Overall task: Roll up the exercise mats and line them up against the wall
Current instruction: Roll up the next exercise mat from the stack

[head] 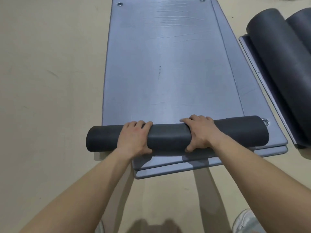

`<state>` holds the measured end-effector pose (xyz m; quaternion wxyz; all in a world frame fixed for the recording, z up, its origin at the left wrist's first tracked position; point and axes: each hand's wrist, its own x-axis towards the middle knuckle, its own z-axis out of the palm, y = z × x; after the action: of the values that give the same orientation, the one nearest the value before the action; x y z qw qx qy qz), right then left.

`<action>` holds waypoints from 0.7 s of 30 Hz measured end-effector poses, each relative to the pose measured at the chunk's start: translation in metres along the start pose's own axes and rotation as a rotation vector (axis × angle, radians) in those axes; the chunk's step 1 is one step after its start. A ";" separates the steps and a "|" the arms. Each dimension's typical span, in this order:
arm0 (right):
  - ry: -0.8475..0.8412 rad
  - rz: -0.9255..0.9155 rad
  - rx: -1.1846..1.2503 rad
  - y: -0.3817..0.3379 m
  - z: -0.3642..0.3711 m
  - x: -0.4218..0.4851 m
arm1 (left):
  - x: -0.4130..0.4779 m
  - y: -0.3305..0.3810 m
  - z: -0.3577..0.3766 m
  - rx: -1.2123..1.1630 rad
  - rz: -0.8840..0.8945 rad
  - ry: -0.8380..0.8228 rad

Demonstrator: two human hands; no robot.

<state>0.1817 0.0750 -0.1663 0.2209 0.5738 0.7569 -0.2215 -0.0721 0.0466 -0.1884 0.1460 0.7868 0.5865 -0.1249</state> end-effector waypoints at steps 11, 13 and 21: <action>0.019 -0.036 0.038 0.004 -0.031 0.032 | 0.023 0.004 -0.006 0.216 0.036 0.141; -0.001 -0.042 0.055 0.004 -0.038 0.039 | 0.034 0.000 -0.006 0.196 0.045 0.149; 0.531 -0.077 -0.257 0.004 0.028 0.034 | 0.081 -0.023 -0.034 0.047 0.110 -0.074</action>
<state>0.1796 0.0857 -0.2097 0.0775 0.5500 0.8312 0.0257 -0.0702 0.1374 -0.1886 0.1557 0.8160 0.5334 -0.1592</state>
